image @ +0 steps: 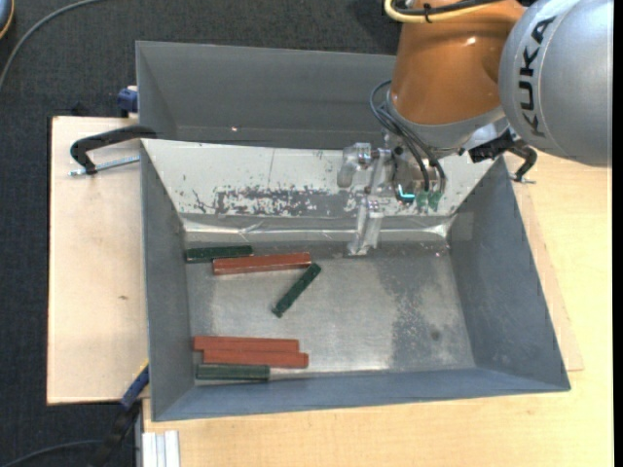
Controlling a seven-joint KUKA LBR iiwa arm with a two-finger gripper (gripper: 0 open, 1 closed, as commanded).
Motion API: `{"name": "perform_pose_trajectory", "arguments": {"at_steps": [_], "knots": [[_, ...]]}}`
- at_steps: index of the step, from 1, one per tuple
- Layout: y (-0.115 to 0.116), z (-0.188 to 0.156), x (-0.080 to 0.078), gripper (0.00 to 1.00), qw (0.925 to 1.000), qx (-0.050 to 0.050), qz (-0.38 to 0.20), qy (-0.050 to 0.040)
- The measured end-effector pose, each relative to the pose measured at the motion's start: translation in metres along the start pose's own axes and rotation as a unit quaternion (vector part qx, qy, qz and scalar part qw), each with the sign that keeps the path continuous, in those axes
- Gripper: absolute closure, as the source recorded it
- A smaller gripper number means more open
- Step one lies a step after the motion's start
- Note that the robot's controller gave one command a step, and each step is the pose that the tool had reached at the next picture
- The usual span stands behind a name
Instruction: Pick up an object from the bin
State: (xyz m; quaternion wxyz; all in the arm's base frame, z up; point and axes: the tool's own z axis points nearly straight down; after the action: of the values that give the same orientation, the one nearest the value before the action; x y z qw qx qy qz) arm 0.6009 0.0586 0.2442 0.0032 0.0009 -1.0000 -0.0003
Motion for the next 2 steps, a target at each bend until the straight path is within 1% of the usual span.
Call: {"name": "perform_pose_trajectory", "arguments": {"at_steps": [1,2], "knots": [[0.051,0.156,0.038,0.00,0.9977,0.000,-0.067,0.0012],[0.079,0.173,0.044,0.00,0.9919,0.000,-0.127,-0.0043]]}}
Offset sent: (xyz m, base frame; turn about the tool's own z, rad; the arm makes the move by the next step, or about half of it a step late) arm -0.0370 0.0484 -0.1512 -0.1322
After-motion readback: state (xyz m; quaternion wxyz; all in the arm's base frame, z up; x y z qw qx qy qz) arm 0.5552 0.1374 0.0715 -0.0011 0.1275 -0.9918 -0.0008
